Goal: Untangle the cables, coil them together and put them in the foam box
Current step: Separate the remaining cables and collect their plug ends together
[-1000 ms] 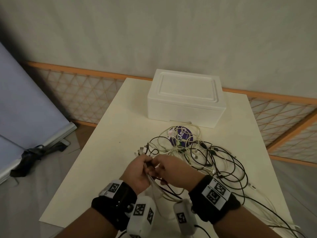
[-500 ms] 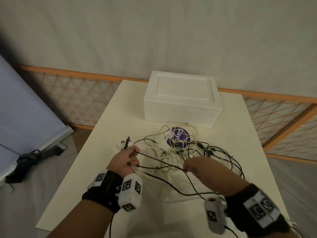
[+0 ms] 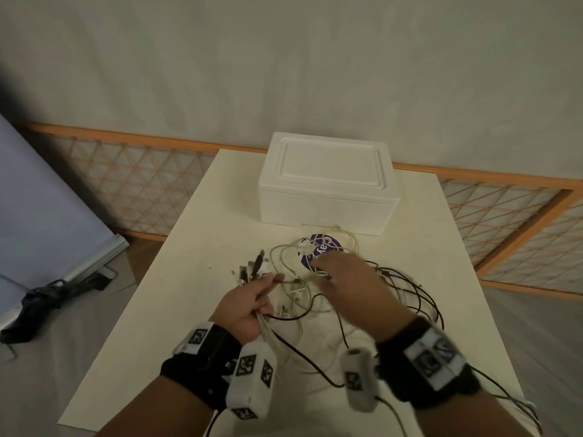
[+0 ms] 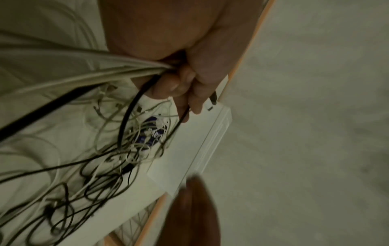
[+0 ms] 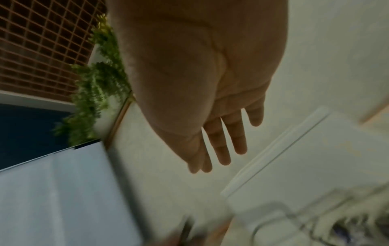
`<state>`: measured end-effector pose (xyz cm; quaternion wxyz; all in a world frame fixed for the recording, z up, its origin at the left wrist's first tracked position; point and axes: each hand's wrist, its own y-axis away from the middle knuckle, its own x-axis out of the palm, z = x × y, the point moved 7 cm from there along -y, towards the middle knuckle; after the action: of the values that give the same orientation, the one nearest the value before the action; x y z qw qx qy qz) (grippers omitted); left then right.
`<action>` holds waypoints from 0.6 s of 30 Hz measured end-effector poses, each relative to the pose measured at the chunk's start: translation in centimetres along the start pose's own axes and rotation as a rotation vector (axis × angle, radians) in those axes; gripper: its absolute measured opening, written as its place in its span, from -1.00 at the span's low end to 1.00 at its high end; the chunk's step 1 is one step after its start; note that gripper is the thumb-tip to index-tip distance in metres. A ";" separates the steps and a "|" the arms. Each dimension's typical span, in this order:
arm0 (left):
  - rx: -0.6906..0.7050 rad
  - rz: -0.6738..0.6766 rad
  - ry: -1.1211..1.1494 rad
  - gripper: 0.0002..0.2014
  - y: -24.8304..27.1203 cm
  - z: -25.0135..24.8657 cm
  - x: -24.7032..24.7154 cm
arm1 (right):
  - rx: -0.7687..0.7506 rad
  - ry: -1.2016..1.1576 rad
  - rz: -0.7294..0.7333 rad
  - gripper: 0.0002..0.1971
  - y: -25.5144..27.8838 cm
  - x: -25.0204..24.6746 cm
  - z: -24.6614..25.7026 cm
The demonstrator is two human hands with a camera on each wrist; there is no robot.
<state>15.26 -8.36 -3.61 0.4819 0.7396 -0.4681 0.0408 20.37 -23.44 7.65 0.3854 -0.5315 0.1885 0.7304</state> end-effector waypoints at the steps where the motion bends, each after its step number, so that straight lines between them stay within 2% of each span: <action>1: 0.010 0.013 0.005 -0.71 0.3 0.0 0.5 | -0.009 -0.039 0.114 -0.70 -0.5 1.8 2.1; 3: 0.040 0.009 -0.003 -0.85 0.8 -0.4 0.7 | -0.003 -0.060 0.245 -0.73 -0.9 4.7 4.3; 6: 0.077 -0.018 -0.031 -0.86 1.3 -1.2 -0.2 | 0.023 -0.117 0.185 -0.81 -1.7 5.9 4.2; 9: 0.074 -0.033 -0.003 -0.80 1.5 -1.0 -0.9 | -0.072 -0.048 0.145 -0.79 -2.1 6.2 4.6; 11: 0.065 -0.036 0.031 -0.78 1.7 -0.8 -1.1 | -0.116 -0.057 0.173 -0.81 -2.0 6.2 5.1; 14: 0.046 -0.023 0.052 -0.60 1.6 -0.7 -1.0 | -0.021 -0.252 0.199 -0.91 -1.5 5.8 4.5; 16: 0.034 -0.024 0.080 -0.50 1.6 -0.8 -1.1 | 0.063 -0.365 0.193 -0.90 -1.3 5.3 3.7; 18: 0.027 -0.042 0.120 -0.43 1.6 -0.7 -1.2 | 0.101 -0.385 0.156 -0.91 -1.2 4.7 3.2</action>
<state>13.69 -7.18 -2.77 0.4998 0.7519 -0.4221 0.0813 18.60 -18.73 4.63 0.3830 -0.3461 0.1885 0.8355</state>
